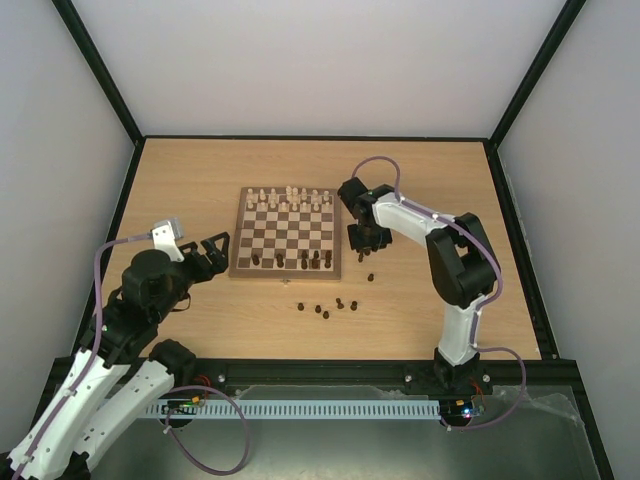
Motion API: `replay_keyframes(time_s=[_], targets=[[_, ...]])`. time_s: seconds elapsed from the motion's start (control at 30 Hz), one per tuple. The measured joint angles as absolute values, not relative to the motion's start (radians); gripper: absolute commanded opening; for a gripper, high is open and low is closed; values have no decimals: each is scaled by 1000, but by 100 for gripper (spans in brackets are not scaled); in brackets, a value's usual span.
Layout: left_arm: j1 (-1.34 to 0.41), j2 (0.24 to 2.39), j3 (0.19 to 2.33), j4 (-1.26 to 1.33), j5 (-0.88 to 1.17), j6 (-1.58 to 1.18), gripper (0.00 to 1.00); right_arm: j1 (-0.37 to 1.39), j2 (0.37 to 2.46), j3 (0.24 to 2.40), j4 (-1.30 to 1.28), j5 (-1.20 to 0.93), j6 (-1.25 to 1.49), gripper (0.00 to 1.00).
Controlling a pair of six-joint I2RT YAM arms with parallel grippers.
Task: Set up the chess pieces on the board
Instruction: Pick up the chess piece at the center of the board.
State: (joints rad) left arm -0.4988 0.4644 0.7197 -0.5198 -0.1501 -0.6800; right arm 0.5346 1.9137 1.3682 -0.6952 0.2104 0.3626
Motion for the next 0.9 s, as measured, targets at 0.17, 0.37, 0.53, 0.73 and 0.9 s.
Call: replay_keyframes(time_s=[0.17,0.37,0.53,0.73,0.9], targets=[[-499,465,719,-514,-150,-680,99,532,1927,1358,-681,205,363,28],[-499,468,718,-514,-150,-680,99,528,1932,1345,-670,205,363,25],[-499,473,718,-514,-150,-680,99,519,1932,1331,-654,205,363,23],[-499,474,718,-513,-150,-680,99,508,1932,1319,-643,204,363,23],[-498,474,718,-508,-150,-680,99,504,1934,1318,-624,204,363,23]])
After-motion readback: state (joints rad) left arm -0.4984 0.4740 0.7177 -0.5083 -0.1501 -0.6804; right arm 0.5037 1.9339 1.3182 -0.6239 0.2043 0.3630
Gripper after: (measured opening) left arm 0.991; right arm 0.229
